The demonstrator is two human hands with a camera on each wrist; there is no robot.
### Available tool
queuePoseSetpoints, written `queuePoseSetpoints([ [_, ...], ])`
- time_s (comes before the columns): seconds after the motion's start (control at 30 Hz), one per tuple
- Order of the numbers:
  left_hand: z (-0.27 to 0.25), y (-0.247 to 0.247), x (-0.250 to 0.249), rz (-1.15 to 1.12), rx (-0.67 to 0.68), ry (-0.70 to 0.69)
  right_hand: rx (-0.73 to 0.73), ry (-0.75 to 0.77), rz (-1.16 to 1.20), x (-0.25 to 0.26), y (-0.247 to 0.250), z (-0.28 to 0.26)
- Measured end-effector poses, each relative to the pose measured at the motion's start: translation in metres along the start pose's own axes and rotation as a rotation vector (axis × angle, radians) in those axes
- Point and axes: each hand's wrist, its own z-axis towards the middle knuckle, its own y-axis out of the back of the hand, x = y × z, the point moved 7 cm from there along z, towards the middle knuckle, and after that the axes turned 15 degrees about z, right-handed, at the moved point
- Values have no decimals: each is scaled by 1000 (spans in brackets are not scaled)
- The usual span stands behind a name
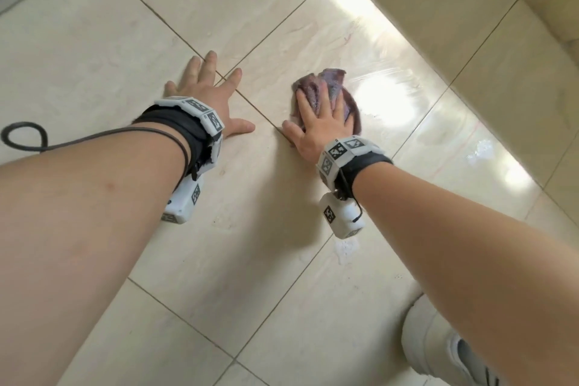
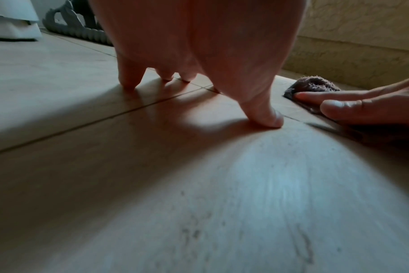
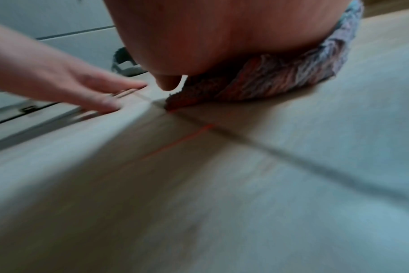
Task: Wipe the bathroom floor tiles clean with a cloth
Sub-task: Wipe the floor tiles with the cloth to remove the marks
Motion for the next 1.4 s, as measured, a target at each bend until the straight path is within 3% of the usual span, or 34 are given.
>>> queuePoseSetpoints([
  [0.13, 1, -1, 2, 4, -10, -22, 128, 171, -77, 25, -54, -47],
  [0.23, -2, -3, 5, 1, -7, -43, 207, 178, -181, -9, -65, -78],
  [0.37, -12, -10, 14, 5, -31, -60, 101, 59, -120, -49, -26, -56],
  [0.5, -22, -18, 25, 10, -38, -71, -5, -18, 9, -14, -16, -22],
  [0.6, -31, -24, 37, 13, -17, -73, 16, 76, -27, 26, -37, -25],
  [0.8, -46, -36, 62, 16, 5, -59, 235, 320, -264, 57, -99, -85],
  [0.93, -53, -41, 73, 35, 12, -53, 284, 363, -310, 39, -105, -103],
  [1.13, -63, -49, 72, 55, 17, -56, 163, 288, -223, 70, -86, -53],
  [1.23, -64, -47, 74, 38, 9, -64, 217, 361, -243, 83, -109, -79],
  [1.4, -65, -48, 75, 41, -4, -69, 321, 479, -372, 43, -114, -113],
])
